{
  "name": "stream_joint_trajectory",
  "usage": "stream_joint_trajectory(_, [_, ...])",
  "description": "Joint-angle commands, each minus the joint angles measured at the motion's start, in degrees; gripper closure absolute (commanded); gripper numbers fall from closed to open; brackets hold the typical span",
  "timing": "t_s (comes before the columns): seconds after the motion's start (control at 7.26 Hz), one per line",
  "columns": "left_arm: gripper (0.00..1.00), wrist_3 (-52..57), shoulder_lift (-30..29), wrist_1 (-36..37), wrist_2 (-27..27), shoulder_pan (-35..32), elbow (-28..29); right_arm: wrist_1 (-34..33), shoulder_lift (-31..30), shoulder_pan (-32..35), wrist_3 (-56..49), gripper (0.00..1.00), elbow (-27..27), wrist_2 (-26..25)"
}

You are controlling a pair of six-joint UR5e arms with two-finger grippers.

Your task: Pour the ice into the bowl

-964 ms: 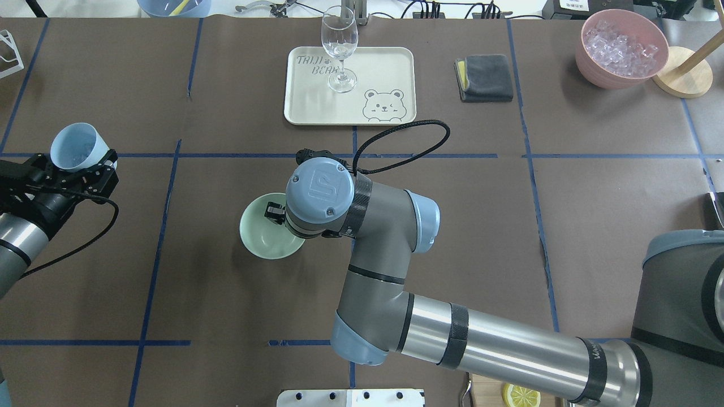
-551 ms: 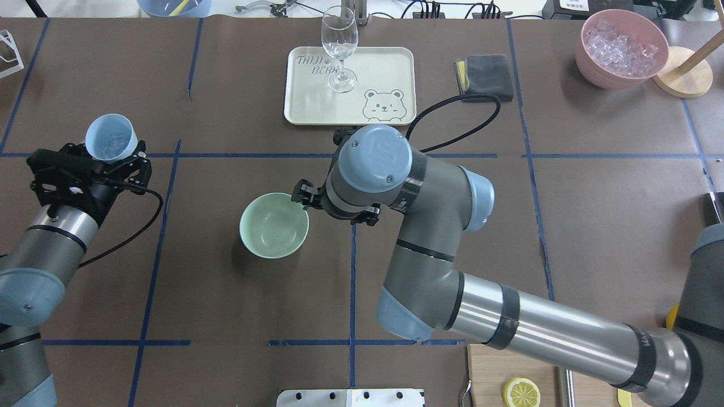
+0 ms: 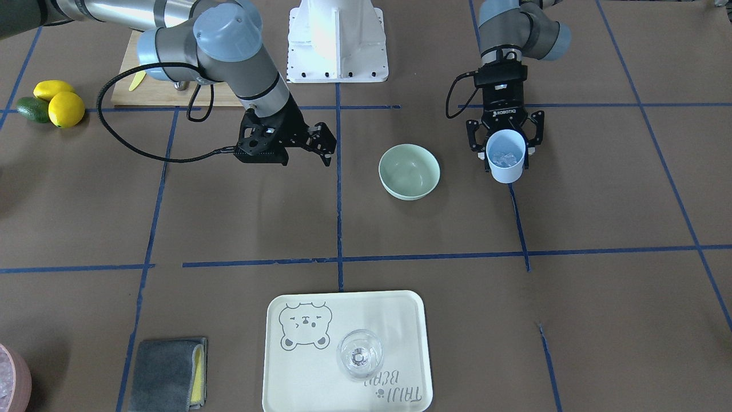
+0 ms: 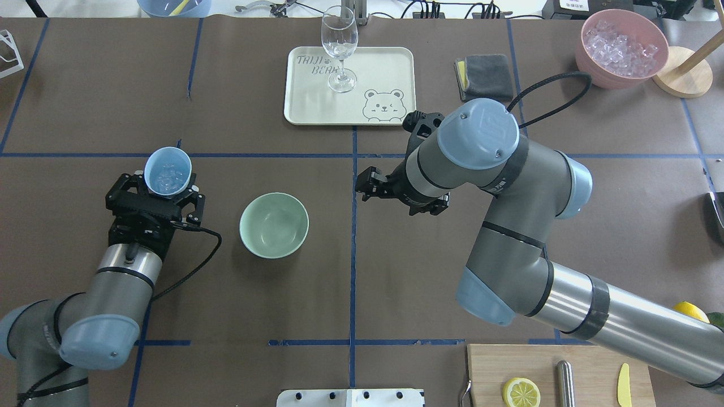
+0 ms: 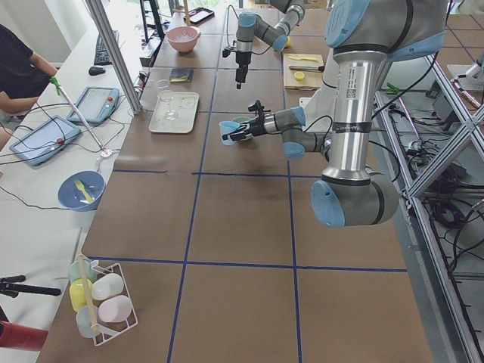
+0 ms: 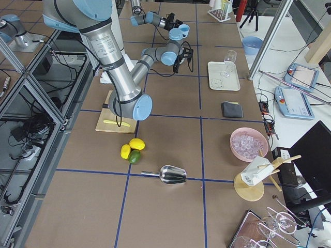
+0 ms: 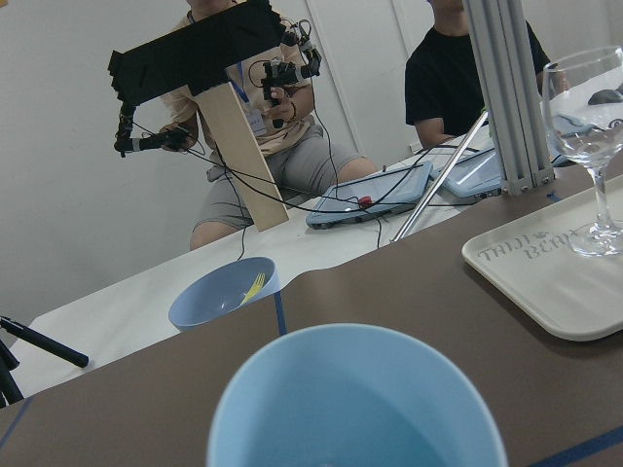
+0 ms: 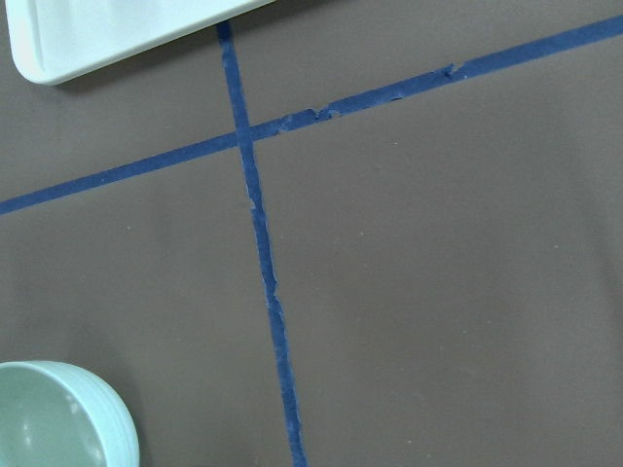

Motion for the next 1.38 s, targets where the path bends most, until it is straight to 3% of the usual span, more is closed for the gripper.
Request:
stream_joint_trajectory(0.0, [1.00,0.1,-6.7,15.9,4.1,4.1,-0.5,0.3,-3.0,0.7,-2.1,0.00,2.1,0.8])
stream_joint_trajectory(0.28, [1.00,1.6,-7.0,25.0,7.9,5.4,-0.5,0.3,-3.0,0.7,-2.1,0.00,2.0,0.7])
stream_joint_trajectory(0.41, [1.00,7.8,-7.5,27.0,10.0,5.3,-0.5,0.3,-3.0,0.7,-2.1,0.00,2.0,0.7])
stream_joint_trajectory(0.69, [1.00,25.8,-7.9,27.0,11.7,5.3,-0.4,0.3,-2.9,0.7,-2.1,0.00,2.0,0.4])
stream_joint_trajectory(1.24, [1.00,50.6,-8.3,27.0,16.5,5.2,0.5,0.3,-2.8,0.6,-2.0,0.00,1.9,0.2])
